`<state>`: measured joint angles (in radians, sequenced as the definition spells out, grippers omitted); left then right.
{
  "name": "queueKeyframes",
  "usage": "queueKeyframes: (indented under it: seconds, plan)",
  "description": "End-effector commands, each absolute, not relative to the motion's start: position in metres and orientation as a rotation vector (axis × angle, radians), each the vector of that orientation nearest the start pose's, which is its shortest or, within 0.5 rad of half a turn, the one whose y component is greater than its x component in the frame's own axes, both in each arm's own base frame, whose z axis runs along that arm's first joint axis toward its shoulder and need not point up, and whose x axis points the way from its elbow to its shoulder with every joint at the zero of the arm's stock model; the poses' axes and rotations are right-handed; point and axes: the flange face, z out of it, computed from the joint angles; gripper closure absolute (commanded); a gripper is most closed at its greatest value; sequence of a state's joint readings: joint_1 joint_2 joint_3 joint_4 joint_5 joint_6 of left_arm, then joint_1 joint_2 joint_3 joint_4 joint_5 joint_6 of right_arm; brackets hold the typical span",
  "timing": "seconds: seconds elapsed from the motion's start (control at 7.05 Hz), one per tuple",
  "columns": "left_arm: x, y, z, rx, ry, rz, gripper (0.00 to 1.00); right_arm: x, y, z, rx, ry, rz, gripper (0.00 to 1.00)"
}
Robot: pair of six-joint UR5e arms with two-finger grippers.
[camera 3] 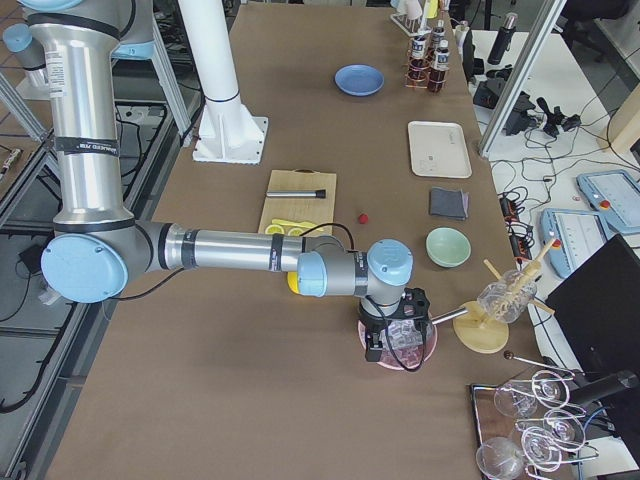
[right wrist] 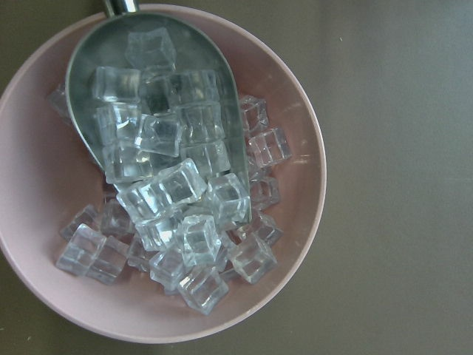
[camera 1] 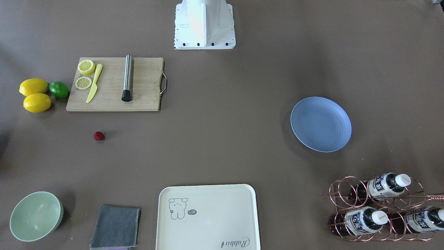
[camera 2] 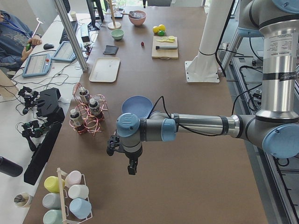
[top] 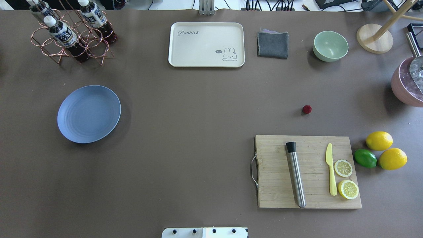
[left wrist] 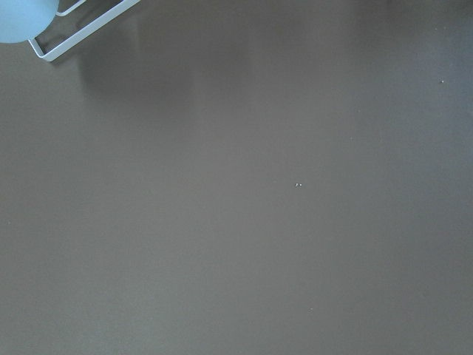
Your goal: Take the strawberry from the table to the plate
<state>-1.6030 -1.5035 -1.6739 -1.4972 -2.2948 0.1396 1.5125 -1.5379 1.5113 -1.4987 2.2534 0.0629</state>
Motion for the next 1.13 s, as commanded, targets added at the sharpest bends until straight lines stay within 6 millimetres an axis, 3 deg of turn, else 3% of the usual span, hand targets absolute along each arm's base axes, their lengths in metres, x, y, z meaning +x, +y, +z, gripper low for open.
queueKeyframes:
  seconds: [0.0,0.99]
  plan:
    - [-0.0822,-0.4585,0.6476,0.037,0.722,0.092,0.01,0.0407,-0.5121,0.6701,0.003,-0.684,-0.011,0.0]
    - [-0.0801,-0.4613,0.6382,0.108,0.718,0.121,0.01,0.0406,-0.5133,0.6671,0.009,-0.684,-0.013,0.0]
